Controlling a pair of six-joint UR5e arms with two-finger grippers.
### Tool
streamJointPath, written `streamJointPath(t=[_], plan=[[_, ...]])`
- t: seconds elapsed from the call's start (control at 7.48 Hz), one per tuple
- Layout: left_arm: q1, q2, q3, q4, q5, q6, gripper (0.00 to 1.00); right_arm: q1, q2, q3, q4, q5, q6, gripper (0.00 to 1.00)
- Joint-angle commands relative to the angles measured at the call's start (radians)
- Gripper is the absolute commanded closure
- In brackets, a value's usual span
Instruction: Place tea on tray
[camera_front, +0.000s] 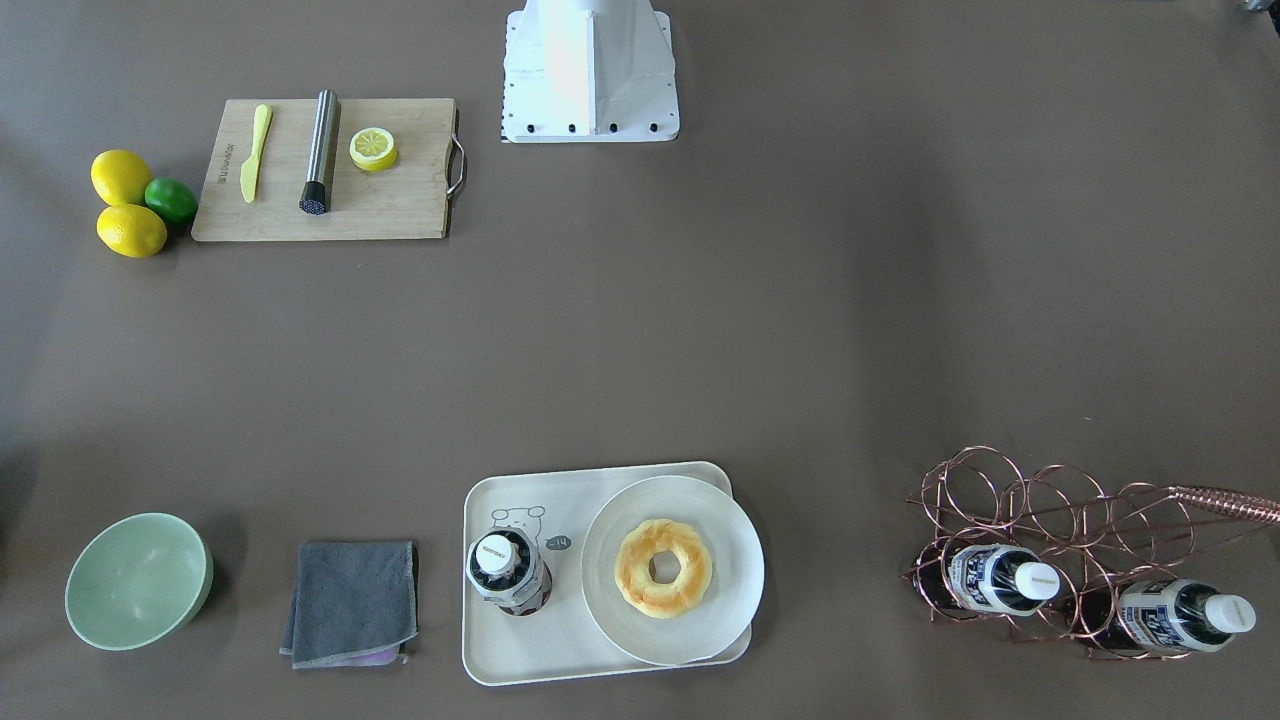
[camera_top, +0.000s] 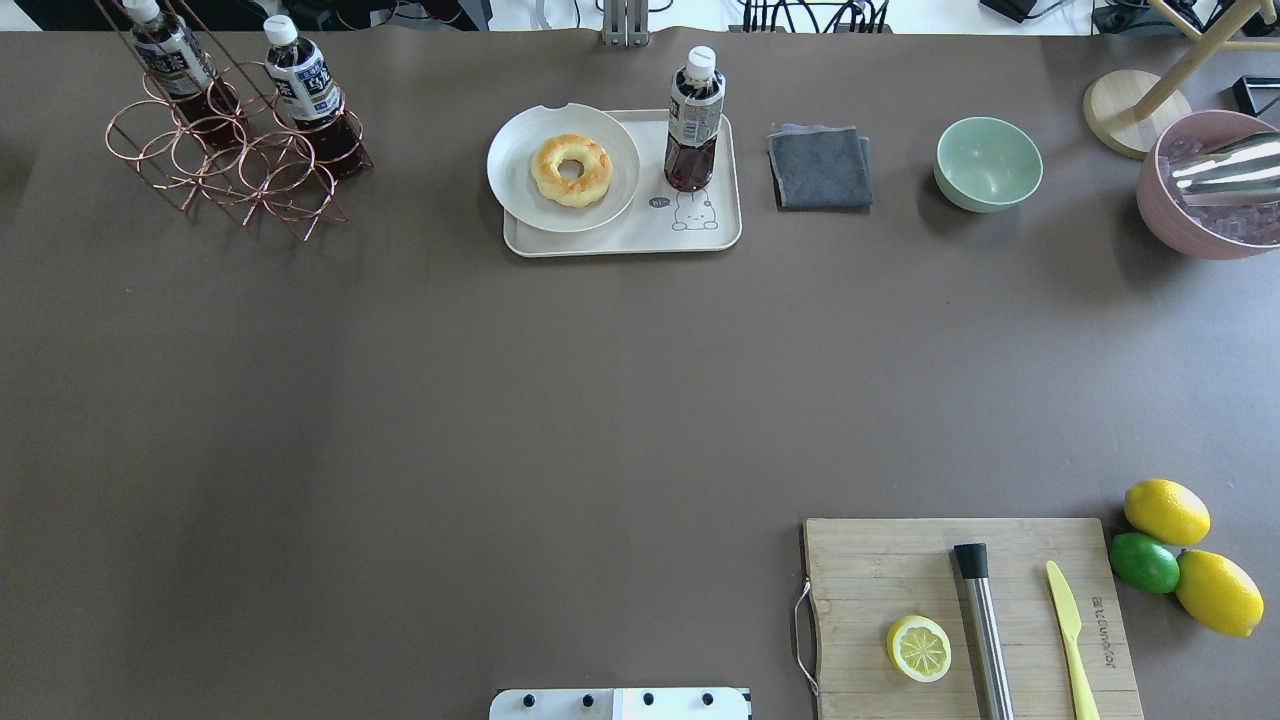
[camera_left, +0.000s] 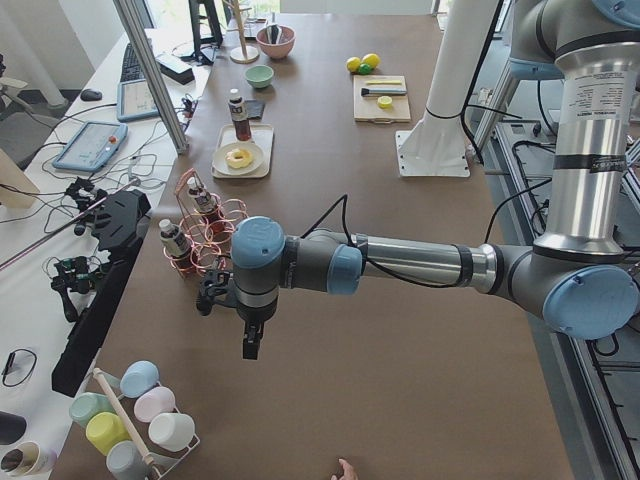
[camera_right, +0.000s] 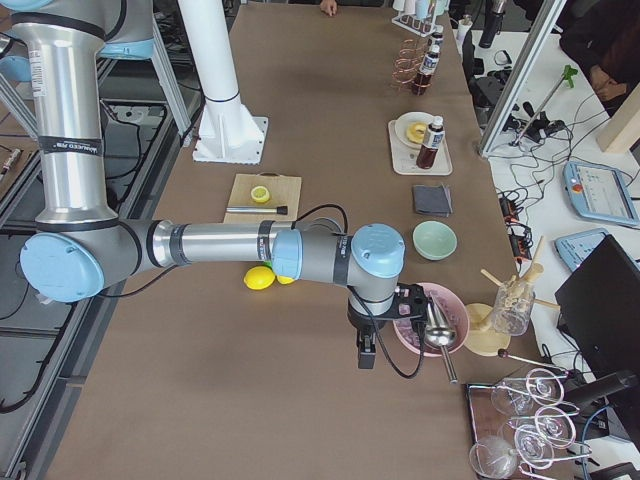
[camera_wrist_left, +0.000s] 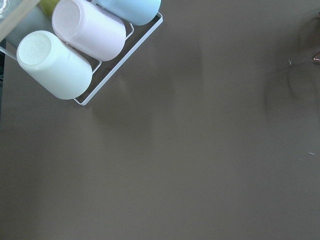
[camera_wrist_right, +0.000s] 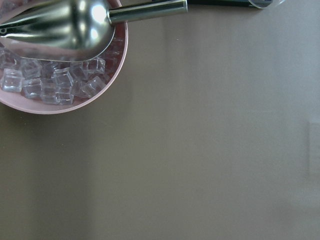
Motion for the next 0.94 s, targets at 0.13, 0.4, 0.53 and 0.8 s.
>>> streamJointPath(t=[0.13, 0.4, 0.53, 0.8], plan=[[-0.001, -0.004, 0.001, 0.001, 0.0, 0.0, 0.02, -0.02, 0.0, 0.001, 0.022, 0.001, 0.001, 0.0], [-0.001, -0.005, 0.001, 0.001, -0.002, 0.0, 0.02, -0.02, 0.0, 0.008, 0.022, 0.002, 0.001, 0.0], [-0.001, -0.008, 0.001, 0.001, -0.002, 0.0, 0.02, -0.022, 0.0, 0.008, 0.022, 0.002, 0.001, 0.0], [-0.001, -0.008, 0.001, -0.001, -0.003, 0.0, 0.02, -0.02, 0.0, 0.008, 0.022, 0.002, -0.003, 0.0]])
